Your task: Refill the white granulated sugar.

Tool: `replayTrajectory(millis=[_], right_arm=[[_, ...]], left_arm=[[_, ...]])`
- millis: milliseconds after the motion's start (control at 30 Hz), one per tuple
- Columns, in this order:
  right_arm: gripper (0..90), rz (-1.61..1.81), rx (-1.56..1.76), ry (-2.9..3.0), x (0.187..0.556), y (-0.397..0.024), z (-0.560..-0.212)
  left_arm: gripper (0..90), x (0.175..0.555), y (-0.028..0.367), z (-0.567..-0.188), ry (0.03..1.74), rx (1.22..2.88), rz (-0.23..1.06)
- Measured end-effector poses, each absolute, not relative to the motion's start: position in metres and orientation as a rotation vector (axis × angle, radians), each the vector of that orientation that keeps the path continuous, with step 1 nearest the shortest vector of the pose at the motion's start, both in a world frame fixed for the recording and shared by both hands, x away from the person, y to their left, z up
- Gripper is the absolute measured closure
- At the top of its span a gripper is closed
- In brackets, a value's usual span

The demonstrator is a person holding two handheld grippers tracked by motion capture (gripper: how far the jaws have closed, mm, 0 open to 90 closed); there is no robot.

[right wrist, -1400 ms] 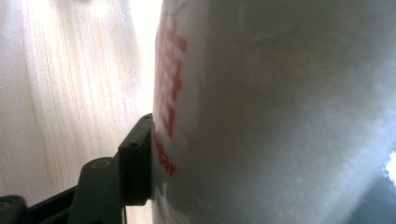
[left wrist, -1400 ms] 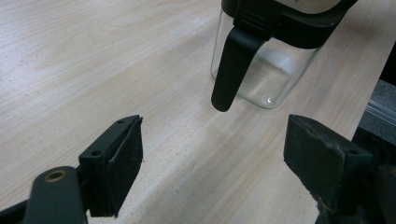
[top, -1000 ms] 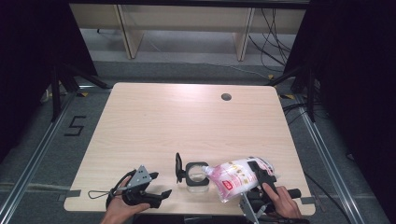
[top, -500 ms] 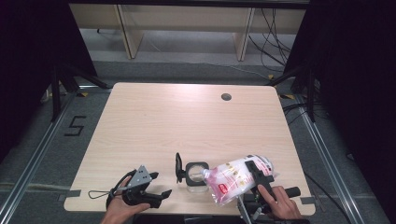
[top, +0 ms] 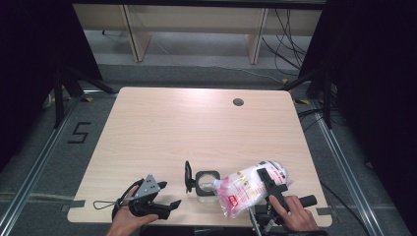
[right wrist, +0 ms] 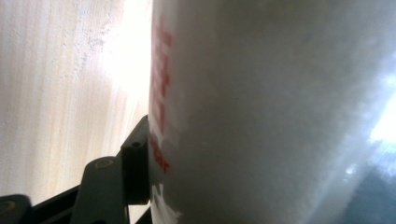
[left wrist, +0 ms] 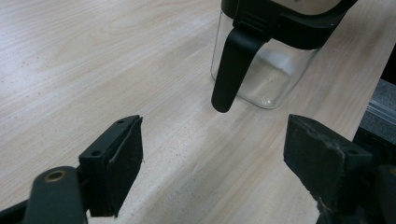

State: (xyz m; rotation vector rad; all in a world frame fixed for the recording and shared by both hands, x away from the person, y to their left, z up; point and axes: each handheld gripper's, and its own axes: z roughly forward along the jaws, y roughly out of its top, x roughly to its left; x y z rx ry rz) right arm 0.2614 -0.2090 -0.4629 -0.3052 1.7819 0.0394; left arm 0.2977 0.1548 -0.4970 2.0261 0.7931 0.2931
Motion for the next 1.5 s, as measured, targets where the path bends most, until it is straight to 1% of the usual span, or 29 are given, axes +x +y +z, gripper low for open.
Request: replayTrajectory(millis=[33, 100, 200, 233, 467, 567, 667, 767, 833, 867, 1300, 1367, 1500], right_arm=[[39.2, 0.036, -0.287, 1.788, 0.2608, -0.2092, -0.4641], [39.2, 0.017, -0.333, 1.769, 0.2616, -0.2082, -0.4619], [39.3, 0.014, -0.326, 1.772, 0.2609, -0.208, -0.462], [39.4, 0.027, -0.311, 1.768, 0.2605, -0.2087, -0.4638], [39.6, 0.023, -0.314, 1.765, 0.261, -0.208, -0.4627], [39.7, -0.048, -0.34, 1.767, 0.2593, -0.2071, -0.4596], [39.8, -0.016, -0.342, 1.757, 0.2607, -0.2073, -0.4607], [39.9, -0.023, -0.368, 1.733, 0.2626, -0.2069, -0.4607], [39.9, -0.021, -0.353, 1.743, 0.2621, -0.2068, -0.4607], [40.0, -0.017, -0.351, 1.743, 0.2622, -0.2069, -0.4608], [40.2, -0.042, -0.399, 1.713, 0.2635, -0.2043, -0.4561], [40.3, -0.027, -0.399, 1.71, 0.2643, -0.2045, -0.4561], [40.3, -0.034, -0.389, 1.722, 0.2636, -0.2041, -0.4554]], left_arm=[[19.4, 0.2981, 0.1557, -0.4964, 0.786, 2.042, 0.302], [19.4, 0.2968, 0.1537, -0.4975, 0.802, 2.005, 0.29], [19.5, 0.2974, 0.1539, -0.4974, 0.8, 2.013, 0.29], [19.4, 0.2964, 0.1531, -0.4978, 0.824, 2.006, 0.275], [19.5, 0.2967, 0.1531, -0.4983, 0.824, 2.007, 0.281], [19.4, 0.2969, 0.1534, -0.4975, 0.82, 2.019, 0.283], [19.4, 0.2974, 0.1536, -0.4977, 0.795, 2.02, 0.294], [19.4, 0.2963, 0.153, -0.4978, 0.826, 2.008, 0.276], [19.4, 0.2975, 0.1549, -0.497, 0.8, 2.034, 0.3], [19.4, 0.2964, 0.153, -0.4977, 0.826, 2.004, 0.276], [19.4, 0.2964, 0.1529, -0.497, 0.827, 2.005, 0.279], [19.4, 0.2978, 0.1544, -0.4974, 0.796, 2.019, 0.294], [19.4, 0.2974, 0.1536, -0.4975, 0.8, 2.008, 0.29]])
